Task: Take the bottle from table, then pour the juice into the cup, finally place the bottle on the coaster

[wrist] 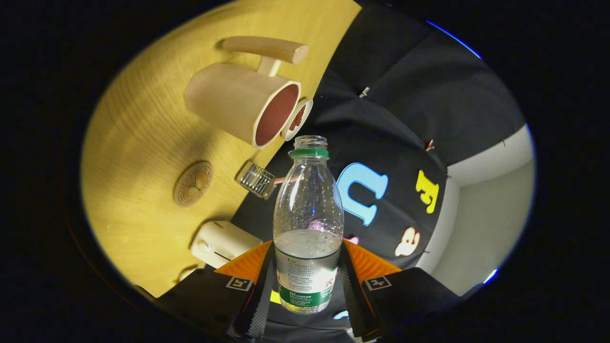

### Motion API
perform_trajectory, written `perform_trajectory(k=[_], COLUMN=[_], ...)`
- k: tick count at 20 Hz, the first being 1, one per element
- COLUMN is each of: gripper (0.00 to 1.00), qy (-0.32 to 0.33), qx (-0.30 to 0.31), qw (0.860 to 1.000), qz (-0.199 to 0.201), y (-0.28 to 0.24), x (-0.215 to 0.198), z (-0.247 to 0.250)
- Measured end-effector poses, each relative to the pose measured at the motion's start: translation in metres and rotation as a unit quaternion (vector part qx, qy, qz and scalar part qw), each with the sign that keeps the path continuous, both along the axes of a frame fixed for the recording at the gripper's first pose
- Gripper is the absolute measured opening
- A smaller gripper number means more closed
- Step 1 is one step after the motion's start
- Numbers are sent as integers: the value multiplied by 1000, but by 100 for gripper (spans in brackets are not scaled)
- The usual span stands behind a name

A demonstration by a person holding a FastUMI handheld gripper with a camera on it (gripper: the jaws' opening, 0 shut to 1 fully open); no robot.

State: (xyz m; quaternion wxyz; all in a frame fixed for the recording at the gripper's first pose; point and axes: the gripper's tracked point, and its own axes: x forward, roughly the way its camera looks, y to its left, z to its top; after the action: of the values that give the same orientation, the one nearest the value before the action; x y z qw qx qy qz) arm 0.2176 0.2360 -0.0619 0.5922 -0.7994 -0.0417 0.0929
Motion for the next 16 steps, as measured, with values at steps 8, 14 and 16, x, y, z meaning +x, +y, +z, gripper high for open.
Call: perform_trajectory(k=[8,14,16], gripper=[70,70,70], qy=[122,207,219], qx=[311,572,628], qw=[940,790,742], qz=[-67,-84,-78], y=[-3,11,14], x=[-6,-7,-7], z=[-26,-30,-25])
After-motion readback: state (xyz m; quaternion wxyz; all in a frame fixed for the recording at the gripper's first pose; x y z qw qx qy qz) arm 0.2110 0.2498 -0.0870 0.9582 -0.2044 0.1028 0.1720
